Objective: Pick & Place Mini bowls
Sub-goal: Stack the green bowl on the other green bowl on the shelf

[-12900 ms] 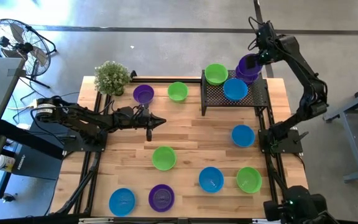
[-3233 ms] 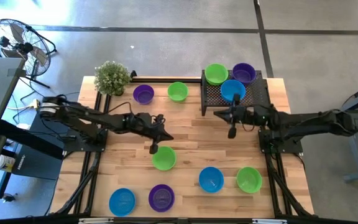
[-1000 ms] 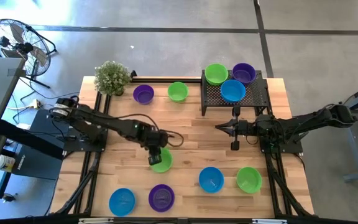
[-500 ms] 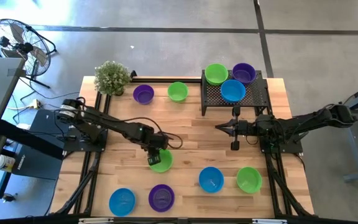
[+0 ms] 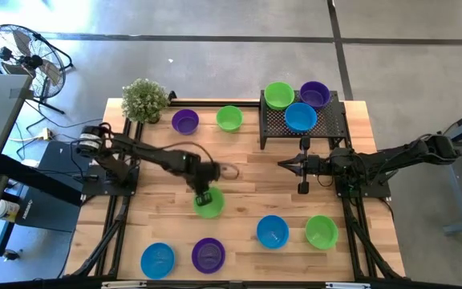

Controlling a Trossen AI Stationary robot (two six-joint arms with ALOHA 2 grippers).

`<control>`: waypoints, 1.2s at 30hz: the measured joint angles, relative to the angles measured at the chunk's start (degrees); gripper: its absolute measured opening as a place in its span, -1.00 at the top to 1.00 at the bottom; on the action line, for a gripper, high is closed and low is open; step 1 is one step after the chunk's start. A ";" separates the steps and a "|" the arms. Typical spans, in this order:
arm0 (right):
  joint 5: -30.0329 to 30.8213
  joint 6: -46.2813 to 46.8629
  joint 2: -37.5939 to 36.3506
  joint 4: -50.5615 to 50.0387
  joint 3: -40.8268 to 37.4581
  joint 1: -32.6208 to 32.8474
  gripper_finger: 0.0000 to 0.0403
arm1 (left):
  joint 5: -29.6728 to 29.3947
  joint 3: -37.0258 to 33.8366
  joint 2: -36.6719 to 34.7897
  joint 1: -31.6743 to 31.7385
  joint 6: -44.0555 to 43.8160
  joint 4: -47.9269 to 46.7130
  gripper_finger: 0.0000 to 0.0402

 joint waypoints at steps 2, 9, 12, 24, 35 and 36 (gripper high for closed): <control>0.00 0.00 0.00 -0.03 0.00 0.00 1.00 | 0.71 0.88 -0.15 3.45 0.51 2.61 0.97; 0.22 0.00 0.00 0.04 0.00 0.00 1.00 | 3.02 3.64 2.72 11.91 3.36 17.72 0.98; 0.26 0.00 0.00 0.05 0.00 0.00 0.99 | 4.68 4.86 5.97 13.40 3.93 20.64 0.98; 1.09 0.00 0.00 -0.07 0.00 0.00 1.00 | 4.43 16.45 17.69 14.14 4.69 24.70 0.96; 1.09 0.00 0.00 -0.35 0.01 0.00 0.99 | 3.72 17.40 18.67 14.73 5.07 23.64 0.68; 1.09 0.00 0.00 -0.35 0.02 0.00 0.99 | 3.66 17.40 18.67 14.76 5.80 23.16 0.66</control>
